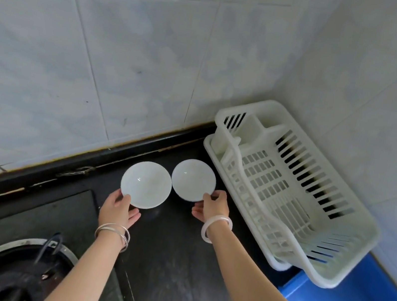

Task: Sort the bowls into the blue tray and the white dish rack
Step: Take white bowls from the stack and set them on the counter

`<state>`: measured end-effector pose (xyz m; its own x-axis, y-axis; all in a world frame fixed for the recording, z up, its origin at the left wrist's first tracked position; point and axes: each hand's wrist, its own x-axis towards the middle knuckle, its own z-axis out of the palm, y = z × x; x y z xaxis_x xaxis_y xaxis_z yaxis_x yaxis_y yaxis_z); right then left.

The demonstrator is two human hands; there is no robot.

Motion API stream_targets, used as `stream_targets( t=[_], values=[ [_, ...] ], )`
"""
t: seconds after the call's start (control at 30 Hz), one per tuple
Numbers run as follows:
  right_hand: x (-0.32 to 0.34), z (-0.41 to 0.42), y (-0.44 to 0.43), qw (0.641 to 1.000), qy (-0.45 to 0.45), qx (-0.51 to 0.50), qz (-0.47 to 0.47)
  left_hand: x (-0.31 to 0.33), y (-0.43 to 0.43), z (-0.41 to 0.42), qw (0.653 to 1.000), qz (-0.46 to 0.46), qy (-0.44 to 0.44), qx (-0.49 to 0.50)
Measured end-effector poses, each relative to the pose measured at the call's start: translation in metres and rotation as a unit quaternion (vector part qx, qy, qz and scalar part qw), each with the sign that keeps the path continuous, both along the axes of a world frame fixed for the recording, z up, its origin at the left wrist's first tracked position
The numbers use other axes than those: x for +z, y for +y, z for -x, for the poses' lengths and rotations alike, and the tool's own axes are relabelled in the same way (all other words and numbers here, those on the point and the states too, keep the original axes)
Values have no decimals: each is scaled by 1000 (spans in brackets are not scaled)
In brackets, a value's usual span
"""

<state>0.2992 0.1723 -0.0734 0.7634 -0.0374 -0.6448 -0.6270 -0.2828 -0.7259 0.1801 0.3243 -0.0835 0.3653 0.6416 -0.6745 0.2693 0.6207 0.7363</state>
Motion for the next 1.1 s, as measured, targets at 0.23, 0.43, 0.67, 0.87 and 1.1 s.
stream_targets(
  t=[0.23,0.43,0.67,0.87,1.1],
  values=[
    [-6,2,-2,979,56,-95,-171,-1,-9,-5,997,34,-27,59],
    [-6,-16,20,976,52,-105,-184,0,-5,-19,993,40,-56,95],
    [-4,-35,42,971,45,-105,-209,1,1,-33,988,41,-74,130],
    [-5,-45,55,972,37,-93,-212,3,2,-37,986,40,-70,147],
    [-7,-48,60,975,40,-82,-204,3,2,-37,985,43,-63,153]
  ],
)
